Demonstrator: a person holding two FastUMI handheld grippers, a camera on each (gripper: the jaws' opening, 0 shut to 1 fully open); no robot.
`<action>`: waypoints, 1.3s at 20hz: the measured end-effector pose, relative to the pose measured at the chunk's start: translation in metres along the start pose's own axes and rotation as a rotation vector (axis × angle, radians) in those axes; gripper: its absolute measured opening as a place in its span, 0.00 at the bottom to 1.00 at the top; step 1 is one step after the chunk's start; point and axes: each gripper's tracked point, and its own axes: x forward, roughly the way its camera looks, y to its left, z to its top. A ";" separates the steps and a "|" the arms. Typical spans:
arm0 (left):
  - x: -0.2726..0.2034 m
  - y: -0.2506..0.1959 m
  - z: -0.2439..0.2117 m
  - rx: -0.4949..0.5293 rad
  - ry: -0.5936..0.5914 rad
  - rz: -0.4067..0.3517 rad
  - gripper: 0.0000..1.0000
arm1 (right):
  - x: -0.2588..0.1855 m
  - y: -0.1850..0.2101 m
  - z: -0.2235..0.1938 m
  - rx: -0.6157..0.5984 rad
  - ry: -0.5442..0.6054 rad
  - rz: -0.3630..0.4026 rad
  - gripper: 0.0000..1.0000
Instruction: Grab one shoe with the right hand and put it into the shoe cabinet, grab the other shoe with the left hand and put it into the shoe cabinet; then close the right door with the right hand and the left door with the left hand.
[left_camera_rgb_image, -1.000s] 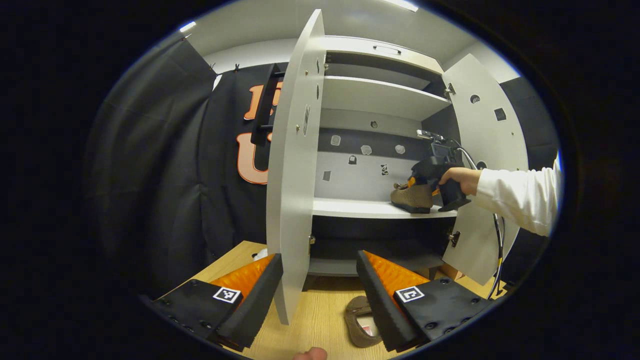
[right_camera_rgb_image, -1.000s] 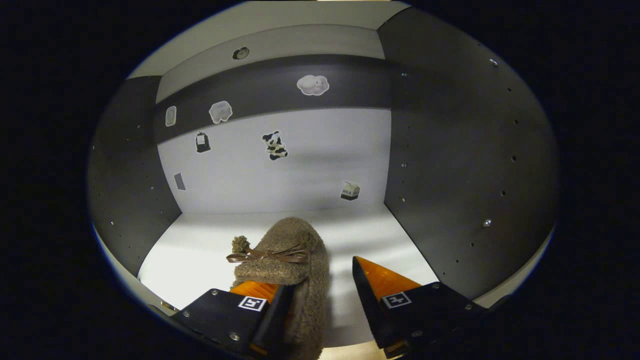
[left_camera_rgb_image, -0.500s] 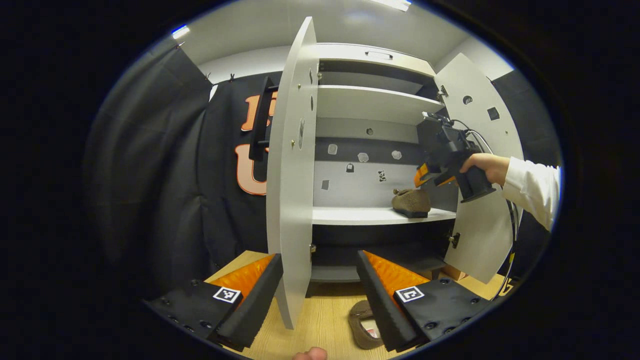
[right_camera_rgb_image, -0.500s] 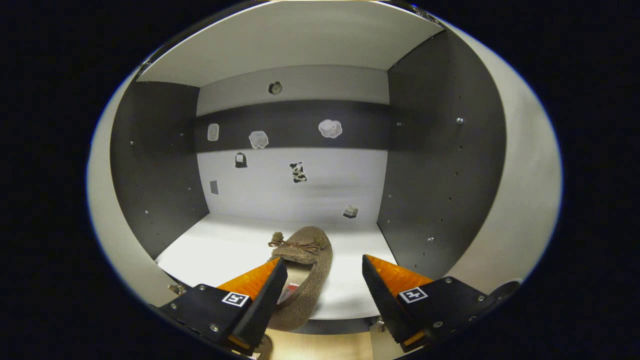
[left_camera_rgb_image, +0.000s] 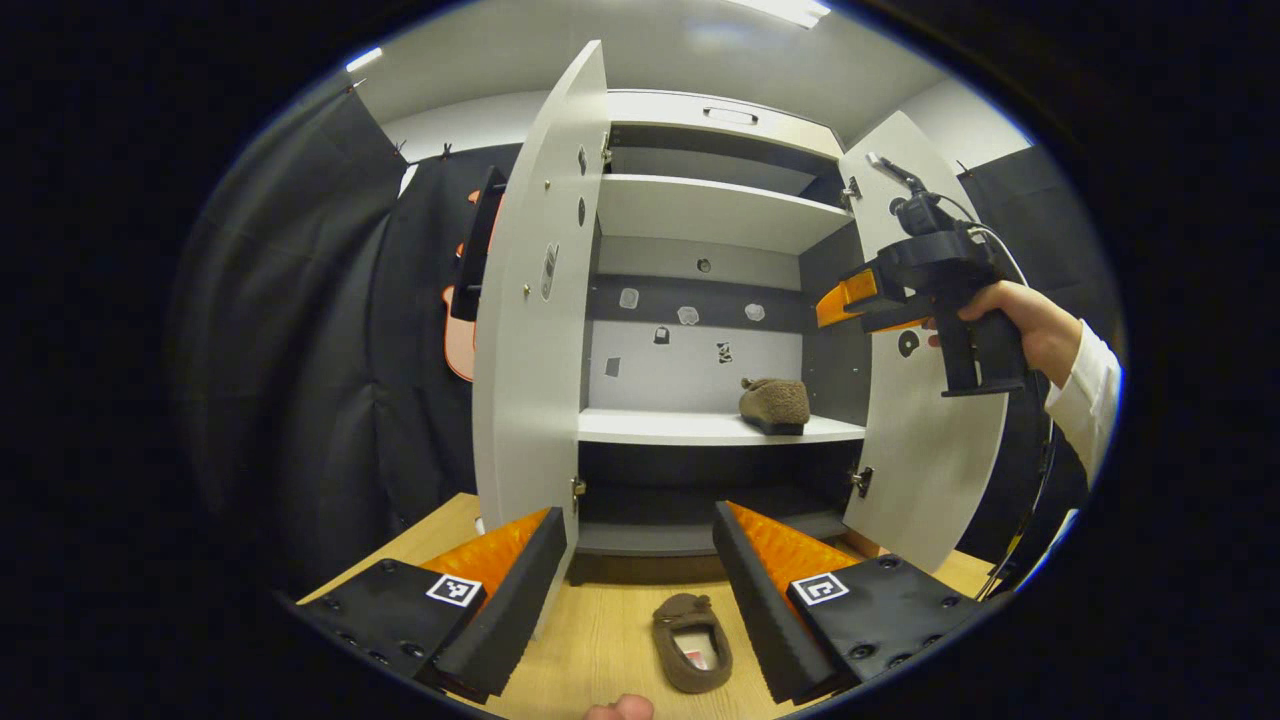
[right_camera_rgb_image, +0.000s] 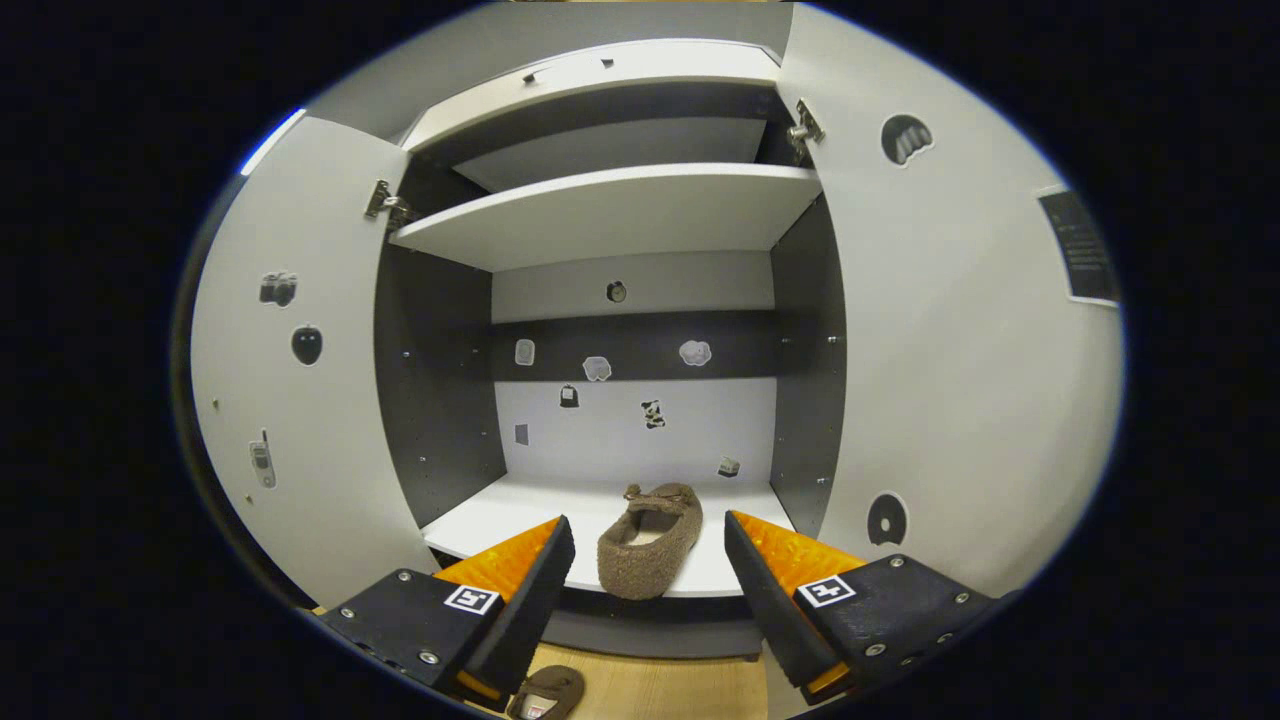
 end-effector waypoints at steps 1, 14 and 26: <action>-0.001 -0.003 -0.003 -0.007 0.007 -0.005 0.96 | -0.016 0.000 -0.009 -0.009 -0.019 -0.002 0.93; 0.032 -0.018 -0.040 -0.100 0.141 -0.058 0.97 | -0.152 -0.041 -0.135 0.045 -0.033 -0.159 0.93; 0.087 -0.015 -0.275 -0.074 0.792 -0.099 0.98 | -0.175 -0.030 -0.139 0.018 -0.065 -0.103 0.93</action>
